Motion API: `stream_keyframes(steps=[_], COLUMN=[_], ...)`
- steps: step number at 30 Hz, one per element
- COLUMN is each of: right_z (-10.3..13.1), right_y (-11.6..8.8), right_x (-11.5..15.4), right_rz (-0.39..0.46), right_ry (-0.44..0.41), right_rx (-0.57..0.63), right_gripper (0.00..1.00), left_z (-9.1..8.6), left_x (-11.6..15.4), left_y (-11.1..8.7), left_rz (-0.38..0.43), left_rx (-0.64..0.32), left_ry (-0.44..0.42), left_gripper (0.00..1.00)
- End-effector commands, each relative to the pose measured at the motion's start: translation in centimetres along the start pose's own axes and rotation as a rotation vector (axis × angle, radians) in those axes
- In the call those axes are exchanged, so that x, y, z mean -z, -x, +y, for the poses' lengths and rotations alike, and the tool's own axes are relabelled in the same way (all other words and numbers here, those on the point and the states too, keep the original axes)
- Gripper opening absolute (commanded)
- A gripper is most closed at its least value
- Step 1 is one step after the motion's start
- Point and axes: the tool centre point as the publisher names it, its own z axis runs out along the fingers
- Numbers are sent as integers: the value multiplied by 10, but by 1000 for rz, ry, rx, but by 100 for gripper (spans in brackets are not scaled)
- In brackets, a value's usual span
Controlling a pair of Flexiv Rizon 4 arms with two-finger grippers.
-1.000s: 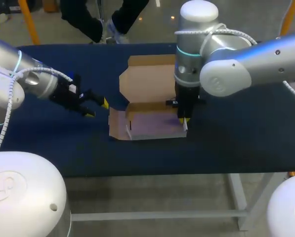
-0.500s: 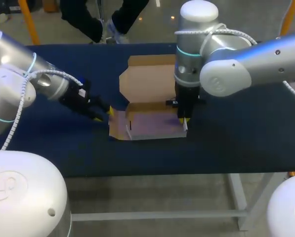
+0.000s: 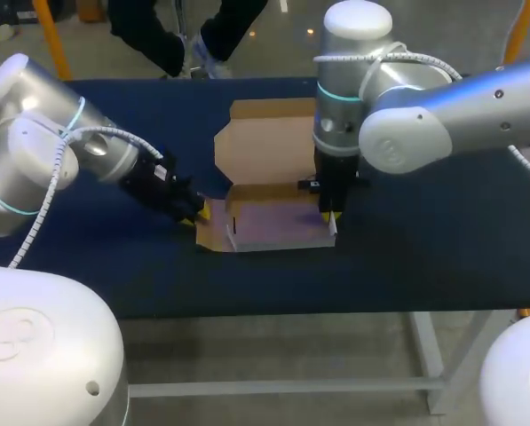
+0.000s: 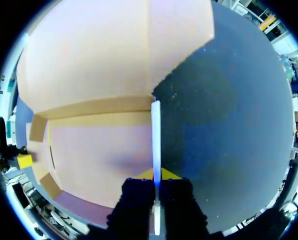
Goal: Assemble the packaging by folding the flat box into shape, placing the metal phone stand inside, and closing the box properly
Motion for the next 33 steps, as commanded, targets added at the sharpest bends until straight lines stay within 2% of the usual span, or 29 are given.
stream_keyframes(steps=[1, 2, 12, 26, 27, 33], right_z=[1, 1, 1, 1, 1, 1], right_y=[-1, -1, -1, -1, -1, -1], right_x=[1, 1, 1, 1, 1, 1], right_rz=[-2, -2, -2, -2, -2, -2], right_ry=[-4, -4, -4, -4, -4, -4], right_rx=[0, 0, 0, 0, 0, 0], right_gripper=[0, 0, 0, 0, 0, 0], left_z=[-2, -2, -2, -2, -11, -11], left_x=[-4, -5, -8, -8, -11, -11], left_y=[-13, -14, -31, -31, -59, -63], left_rz=[-77, -82, -239, -239, -386, -388], left_rx=[14, 16, 30, 30, 29, 22], left_ry=[-13, -14, -45, -45, -79, -81], left_gripper=[6, 0, 0, 0, 0, 0])
